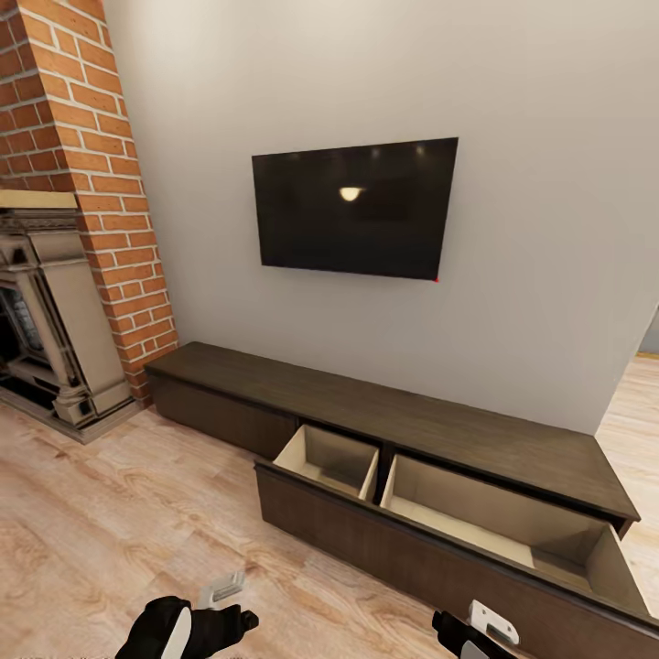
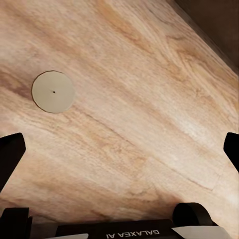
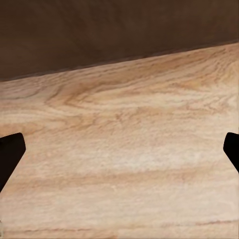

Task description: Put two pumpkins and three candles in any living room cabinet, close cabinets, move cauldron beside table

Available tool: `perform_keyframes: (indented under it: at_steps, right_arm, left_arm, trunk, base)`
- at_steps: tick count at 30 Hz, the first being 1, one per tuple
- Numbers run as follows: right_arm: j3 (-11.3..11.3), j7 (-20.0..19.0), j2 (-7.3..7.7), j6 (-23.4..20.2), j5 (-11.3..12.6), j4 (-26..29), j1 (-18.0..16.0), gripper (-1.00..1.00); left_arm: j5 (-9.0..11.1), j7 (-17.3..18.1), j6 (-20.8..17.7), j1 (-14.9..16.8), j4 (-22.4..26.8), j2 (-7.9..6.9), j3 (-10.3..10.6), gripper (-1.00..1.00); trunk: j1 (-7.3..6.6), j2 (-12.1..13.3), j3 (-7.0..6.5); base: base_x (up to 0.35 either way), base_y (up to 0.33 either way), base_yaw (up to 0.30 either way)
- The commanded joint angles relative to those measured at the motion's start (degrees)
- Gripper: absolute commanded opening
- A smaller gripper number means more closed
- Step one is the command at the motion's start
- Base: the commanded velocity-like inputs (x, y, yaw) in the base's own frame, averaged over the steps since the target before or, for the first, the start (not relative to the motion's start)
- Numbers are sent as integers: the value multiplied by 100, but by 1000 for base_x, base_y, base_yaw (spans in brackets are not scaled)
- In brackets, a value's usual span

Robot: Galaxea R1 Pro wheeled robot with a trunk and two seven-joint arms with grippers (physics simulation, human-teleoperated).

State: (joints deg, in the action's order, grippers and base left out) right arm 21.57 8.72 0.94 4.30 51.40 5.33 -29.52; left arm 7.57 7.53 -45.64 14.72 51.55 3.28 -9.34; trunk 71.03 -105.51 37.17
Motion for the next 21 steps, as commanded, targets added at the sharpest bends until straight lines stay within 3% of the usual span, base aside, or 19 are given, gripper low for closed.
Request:
perform_keyframes:
  at_steps: [1,12,21]
  right_arm:
    - [49,25,2,10,55,10,-1,100]
    - [49,25,-6,10,55,11,2,100]
    - [56,25,-36,15,52,10,2,100]
  left_arm:
    - [16,13,-33,4,4,7,-24,100]
    - [16,20,-33,4,4,6,-24,100]
    - [16,21,-33,4,4,5,-25,100]
  trunk:
    - [0,-3,6]
    - [0,-3,6]
    - [0,-3,6]
  base:
    - [8,11,77]
    - [1,67,31]
    - [0,109,254]
